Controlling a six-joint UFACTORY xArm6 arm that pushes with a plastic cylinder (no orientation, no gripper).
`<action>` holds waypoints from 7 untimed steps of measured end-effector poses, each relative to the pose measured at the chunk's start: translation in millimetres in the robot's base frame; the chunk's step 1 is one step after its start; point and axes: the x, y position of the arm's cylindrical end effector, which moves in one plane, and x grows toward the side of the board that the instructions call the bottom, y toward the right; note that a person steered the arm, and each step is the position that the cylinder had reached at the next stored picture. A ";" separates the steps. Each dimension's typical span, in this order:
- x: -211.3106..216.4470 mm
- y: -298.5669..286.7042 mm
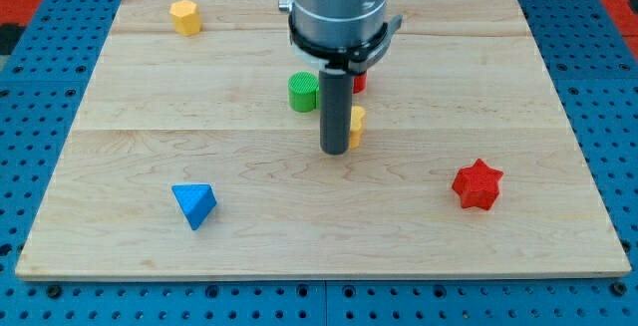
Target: Slide red star towards center
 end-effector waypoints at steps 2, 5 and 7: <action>40.3 58.5; 113.2 71.6; 130.8 118.2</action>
